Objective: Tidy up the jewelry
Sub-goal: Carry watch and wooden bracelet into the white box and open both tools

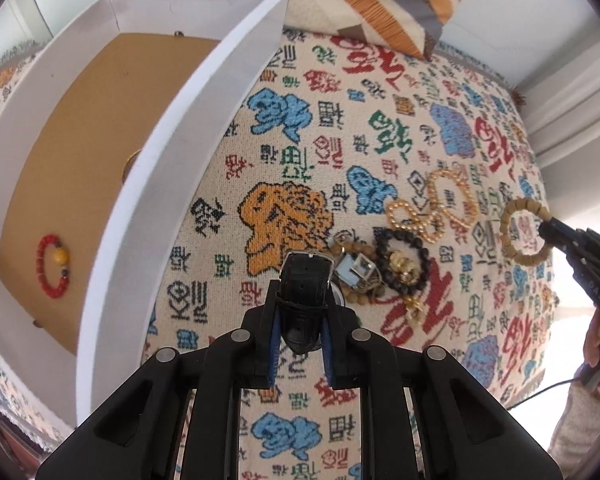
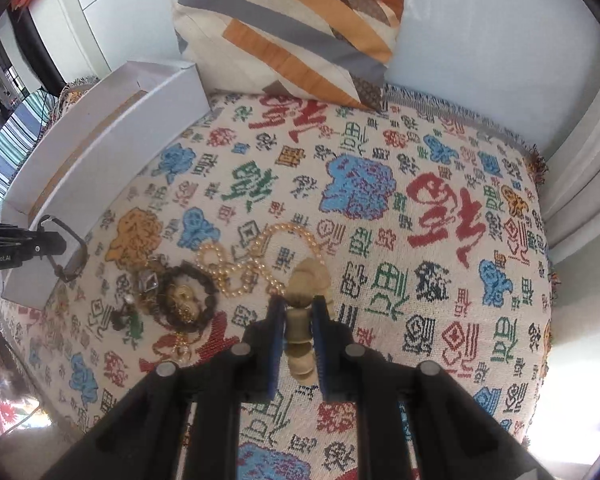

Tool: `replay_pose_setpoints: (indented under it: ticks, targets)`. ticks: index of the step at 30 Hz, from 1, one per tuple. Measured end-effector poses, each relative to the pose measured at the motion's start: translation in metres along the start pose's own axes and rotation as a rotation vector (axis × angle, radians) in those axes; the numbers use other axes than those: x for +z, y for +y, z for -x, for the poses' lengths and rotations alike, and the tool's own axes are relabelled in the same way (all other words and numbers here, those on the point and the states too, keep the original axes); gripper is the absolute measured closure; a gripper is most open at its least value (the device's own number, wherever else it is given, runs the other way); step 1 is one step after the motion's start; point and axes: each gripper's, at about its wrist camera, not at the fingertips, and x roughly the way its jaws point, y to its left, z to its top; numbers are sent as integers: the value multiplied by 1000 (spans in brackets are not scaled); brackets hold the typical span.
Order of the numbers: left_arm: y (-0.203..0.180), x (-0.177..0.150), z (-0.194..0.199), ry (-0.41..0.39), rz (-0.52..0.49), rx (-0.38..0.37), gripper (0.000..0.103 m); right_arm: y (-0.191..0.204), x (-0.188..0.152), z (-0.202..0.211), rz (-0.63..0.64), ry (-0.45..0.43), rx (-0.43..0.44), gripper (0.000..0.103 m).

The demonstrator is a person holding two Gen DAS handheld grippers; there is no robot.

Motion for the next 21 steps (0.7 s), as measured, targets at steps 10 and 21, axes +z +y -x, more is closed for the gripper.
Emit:
replay_pose_setpoints:
  ticks: [10,21]
  targets:
    - [0,-32,51,-63,-38,-12,87,55,20,49,64,-69,61,89]
    - [77,-48,126,-146,63,-51,87,178,74,82,214,-157,177,89]
